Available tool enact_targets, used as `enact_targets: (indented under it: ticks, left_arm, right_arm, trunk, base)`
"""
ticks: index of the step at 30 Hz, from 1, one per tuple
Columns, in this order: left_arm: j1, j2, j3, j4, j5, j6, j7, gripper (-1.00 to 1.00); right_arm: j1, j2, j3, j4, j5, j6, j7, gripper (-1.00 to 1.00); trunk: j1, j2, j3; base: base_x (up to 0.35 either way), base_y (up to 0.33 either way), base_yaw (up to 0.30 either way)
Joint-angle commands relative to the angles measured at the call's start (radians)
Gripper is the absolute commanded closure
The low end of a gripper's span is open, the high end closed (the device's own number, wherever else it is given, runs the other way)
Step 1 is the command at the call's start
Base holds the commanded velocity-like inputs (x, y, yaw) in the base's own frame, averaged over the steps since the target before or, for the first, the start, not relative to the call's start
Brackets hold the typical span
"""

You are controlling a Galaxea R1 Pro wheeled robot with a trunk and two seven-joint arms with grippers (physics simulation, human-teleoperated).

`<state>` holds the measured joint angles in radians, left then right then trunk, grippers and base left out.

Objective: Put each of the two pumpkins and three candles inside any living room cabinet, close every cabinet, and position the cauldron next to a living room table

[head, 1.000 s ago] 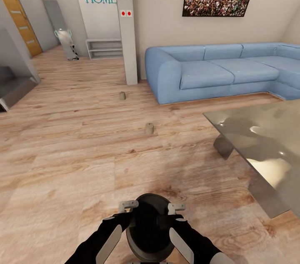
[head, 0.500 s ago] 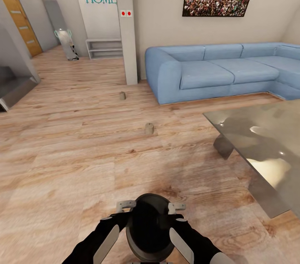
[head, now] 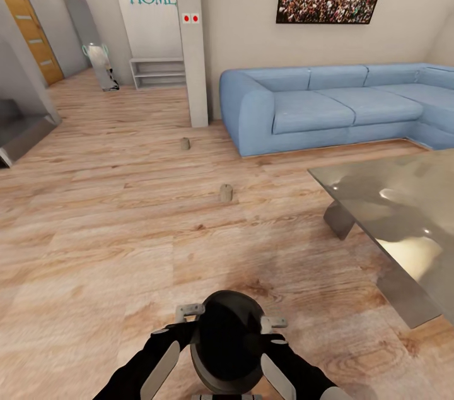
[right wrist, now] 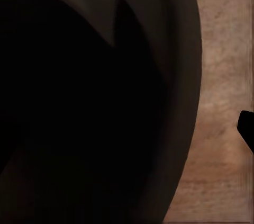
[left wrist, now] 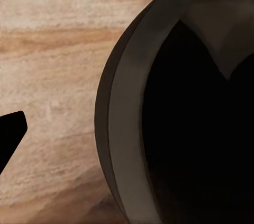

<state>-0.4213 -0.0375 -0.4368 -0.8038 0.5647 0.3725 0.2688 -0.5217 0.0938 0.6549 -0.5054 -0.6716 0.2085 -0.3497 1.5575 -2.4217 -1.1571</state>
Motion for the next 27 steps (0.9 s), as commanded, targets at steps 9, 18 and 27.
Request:
enact_targets:
  ticks: [9,18,27]
  left_arm:
    - [-0.001,0.001,-0.003,-0.001,0.011,0.000,0.010,-1.00]
    - [0.000,0.000,-0.003,0.014,0.014,-0.011,0.010,-1.00]
    - [0.000,-0.009,-0.006,0.115,0.015,-0.104,0.010,-1.00]
  right_arm:
    - [-0.001,-0.001,0.007,0.008,-0.005,0.000,-0.008,-1.00]
    - [-0.001,-0.001,0.008,0.007,-0.005,-0.001,-0.008,-1.00]
    - [-0.001,-0.001,0.008,0.007,-0.005,-0.001,-0.004,-1.00]
  trunk:
    - [0.000,0.000,-0.001]
    - [0.015,-0.028,-0.013]
    - [0.038,-0.070,-0.032]
  base:
    - [0.000,0.000,0.000]
    - [0.000,0.000,0.000]
    - [0.000,0.000,0.000]
